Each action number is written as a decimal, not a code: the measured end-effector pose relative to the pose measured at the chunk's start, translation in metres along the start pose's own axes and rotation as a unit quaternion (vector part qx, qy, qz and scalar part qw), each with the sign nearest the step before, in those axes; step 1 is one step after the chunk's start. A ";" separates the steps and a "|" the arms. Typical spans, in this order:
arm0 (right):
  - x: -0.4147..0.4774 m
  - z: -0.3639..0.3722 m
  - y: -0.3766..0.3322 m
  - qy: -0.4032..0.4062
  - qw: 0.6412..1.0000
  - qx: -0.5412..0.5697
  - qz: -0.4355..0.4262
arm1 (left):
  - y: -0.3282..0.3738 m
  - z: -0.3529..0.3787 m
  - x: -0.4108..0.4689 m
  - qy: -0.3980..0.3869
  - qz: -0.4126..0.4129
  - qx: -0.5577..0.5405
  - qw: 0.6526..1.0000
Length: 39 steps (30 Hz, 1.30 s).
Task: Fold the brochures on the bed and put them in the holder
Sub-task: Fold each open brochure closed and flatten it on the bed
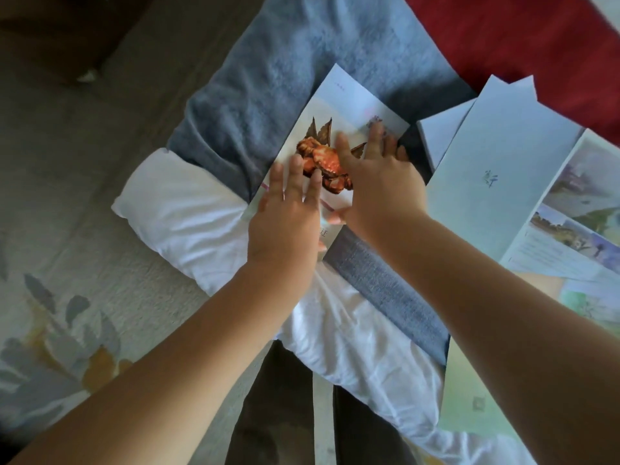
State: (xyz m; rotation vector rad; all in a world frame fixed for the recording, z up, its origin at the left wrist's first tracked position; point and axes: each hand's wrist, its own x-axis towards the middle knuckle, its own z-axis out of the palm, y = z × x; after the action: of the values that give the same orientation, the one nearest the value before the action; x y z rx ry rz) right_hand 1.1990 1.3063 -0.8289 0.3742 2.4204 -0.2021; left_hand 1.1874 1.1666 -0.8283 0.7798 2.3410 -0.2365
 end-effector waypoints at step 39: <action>-0.309 0.222 0.322 0.170 0.929 0.205 0.256 | 0.303 0.051 -0.064 0.099 0.230 0.045 0.967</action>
State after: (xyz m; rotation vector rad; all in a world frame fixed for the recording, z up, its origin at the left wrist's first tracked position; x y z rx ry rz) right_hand 1.6615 1.4922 -0.8139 1.3063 2.4979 -0.4373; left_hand 1.4324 1.3624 -0.8173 1.4198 2.2600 -0.0646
